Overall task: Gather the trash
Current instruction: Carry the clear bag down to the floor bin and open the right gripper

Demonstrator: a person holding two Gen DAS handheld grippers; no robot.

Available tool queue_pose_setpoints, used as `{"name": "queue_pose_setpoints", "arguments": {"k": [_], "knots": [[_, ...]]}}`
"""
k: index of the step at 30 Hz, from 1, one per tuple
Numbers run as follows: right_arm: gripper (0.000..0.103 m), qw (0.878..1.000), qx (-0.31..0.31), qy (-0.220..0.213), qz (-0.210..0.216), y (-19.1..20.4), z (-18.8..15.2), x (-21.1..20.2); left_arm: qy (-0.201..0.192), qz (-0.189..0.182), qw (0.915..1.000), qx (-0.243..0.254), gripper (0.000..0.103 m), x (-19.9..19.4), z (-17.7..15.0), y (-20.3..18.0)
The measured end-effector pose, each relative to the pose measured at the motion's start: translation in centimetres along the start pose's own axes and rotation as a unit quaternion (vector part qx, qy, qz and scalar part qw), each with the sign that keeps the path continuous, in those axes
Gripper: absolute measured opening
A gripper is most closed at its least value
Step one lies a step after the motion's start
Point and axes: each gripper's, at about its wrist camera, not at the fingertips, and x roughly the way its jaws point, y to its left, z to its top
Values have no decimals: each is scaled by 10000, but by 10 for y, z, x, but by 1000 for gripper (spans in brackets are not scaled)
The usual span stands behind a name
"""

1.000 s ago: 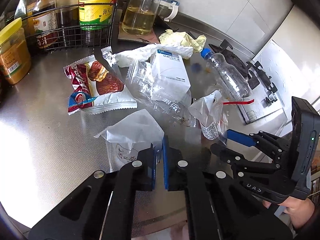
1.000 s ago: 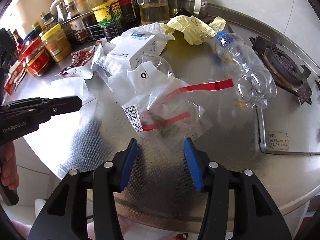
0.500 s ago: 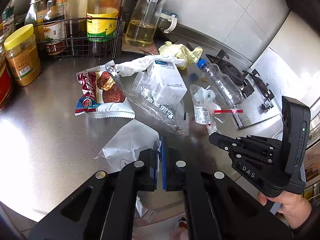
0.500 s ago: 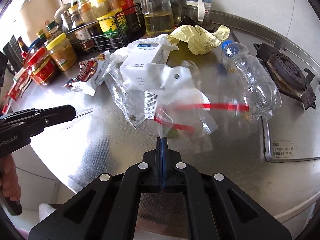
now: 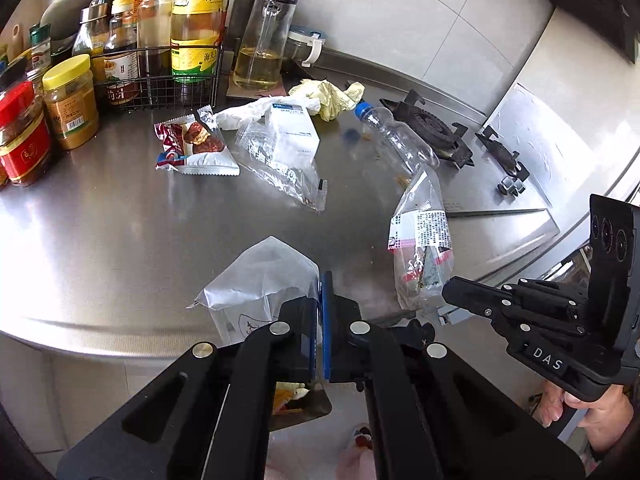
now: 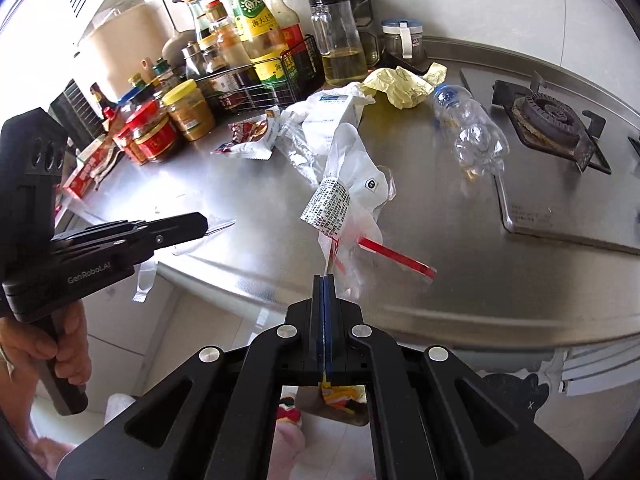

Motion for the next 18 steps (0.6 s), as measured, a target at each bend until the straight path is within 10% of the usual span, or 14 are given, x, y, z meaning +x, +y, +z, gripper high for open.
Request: {"name": "queue_pose_setpoints", "arguments": {"k": [9,18], "knots": [[2,9979,-139,440,443,15,-72,-32,147,-67,9997,-172,0,-23,-69,-28],[2,9881,188,1397,621,5,-129,22,721,-63,9959,-544,0,7,-127,-22]]}}
